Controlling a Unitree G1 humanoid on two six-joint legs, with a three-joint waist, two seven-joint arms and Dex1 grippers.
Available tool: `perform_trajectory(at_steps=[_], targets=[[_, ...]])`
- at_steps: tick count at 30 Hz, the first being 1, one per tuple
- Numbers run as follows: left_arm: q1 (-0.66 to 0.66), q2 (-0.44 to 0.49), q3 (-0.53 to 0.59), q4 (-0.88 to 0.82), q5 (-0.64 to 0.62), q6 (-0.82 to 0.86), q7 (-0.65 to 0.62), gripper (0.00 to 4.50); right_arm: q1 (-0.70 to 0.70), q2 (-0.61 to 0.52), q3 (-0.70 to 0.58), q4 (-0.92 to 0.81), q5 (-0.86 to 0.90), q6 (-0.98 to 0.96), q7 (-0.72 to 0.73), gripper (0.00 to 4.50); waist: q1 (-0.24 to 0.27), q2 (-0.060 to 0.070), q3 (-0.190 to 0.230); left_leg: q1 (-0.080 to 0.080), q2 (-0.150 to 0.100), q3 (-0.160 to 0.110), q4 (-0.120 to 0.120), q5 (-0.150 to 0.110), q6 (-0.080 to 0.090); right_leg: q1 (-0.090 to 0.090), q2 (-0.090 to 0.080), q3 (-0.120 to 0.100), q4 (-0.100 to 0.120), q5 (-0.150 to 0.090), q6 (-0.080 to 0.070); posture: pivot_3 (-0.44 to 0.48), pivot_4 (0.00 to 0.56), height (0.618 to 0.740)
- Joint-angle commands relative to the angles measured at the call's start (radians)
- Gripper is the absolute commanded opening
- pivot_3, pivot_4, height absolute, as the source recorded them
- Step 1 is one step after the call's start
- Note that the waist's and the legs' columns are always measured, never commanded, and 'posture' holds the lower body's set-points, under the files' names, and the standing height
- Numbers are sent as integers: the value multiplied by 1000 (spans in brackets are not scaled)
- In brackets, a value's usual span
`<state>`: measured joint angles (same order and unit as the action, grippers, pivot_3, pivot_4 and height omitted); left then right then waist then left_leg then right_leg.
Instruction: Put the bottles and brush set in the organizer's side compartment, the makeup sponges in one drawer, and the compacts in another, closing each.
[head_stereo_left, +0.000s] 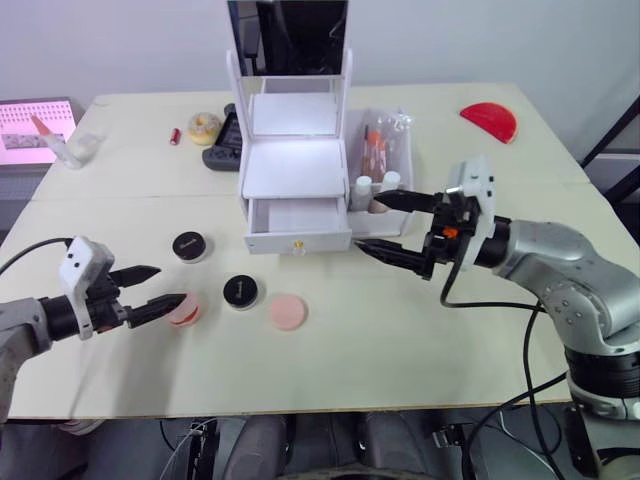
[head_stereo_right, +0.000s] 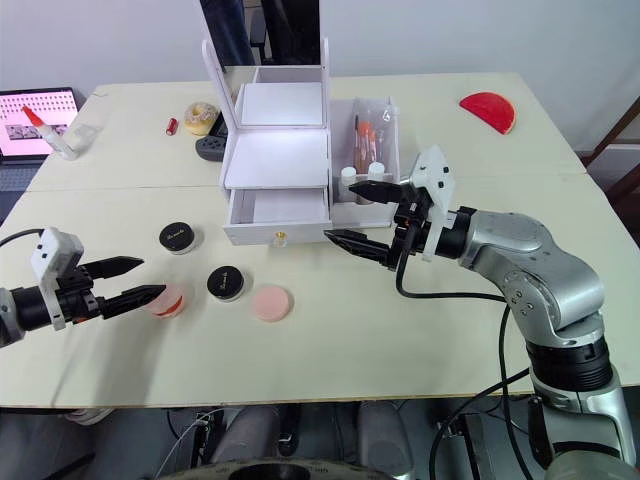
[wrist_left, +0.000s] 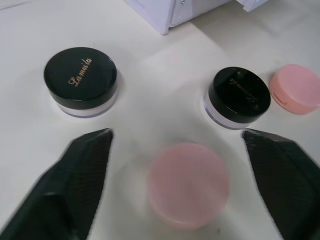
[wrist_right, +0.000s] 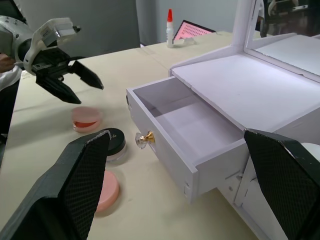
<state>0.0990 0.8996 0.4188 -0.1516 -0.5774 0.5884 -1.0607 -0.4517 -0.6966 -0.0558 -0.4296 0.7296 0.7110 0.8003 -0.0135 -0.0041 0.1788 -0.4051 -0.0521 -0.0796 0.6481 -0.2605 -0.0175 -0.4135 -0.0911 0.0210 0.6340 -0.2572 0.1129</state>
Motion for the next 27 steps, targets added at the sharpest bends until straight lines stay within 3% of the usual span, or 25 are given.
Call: perform_trajectory(at_steps=[1, 5, 6, 19, 27], targets=[[10, 3, 24, -23, -18, -10, -14, 2153, -2, 5, -16, -26, 2, -17, -1, 4500, 1, 0, 0, 0, 0, 0, 0, 0, 0, 0, 0, 0, 0, 0, 0, 0, 150, 740], [19, -15, 10, -26, -17, -16, -10, 206, -3, 3, -18, -25, 1, -16, -1, 4500, 2, 0, 0, 0, 0, 0, 0, 0, 0, 0, 0, 0, 0, 0, 0, 0, 150, 740], [21, -20, 6, -25, -14, -21, -9, 86, -3, 2, -19, -25, 1, -16, 0, 4500, 2, 0, 0, 0, 0, 0, 0, 0, 0, 0, 0, 0, 0, 0, 0, 0, 150, 740], [82, -50, -131, 74, 166, -216, 1, 86, 1, -13, -26, -31, -4, -9, 2, 4500, 4, 1, -1, 0, 0, 0, 0, 0, 0, 1, -1, 0, 0, 0, 0, 0, 150, 740], [78, -56, -158, 96, 152, -223, -4, 86, -1, -26, -30, -24, -7, -12, 7, 4500, 4, 7, -4, 2, -1, 0, 0, 0, 0, 3, -2, 0, 0, -1, -2, 0, 150, 740]])
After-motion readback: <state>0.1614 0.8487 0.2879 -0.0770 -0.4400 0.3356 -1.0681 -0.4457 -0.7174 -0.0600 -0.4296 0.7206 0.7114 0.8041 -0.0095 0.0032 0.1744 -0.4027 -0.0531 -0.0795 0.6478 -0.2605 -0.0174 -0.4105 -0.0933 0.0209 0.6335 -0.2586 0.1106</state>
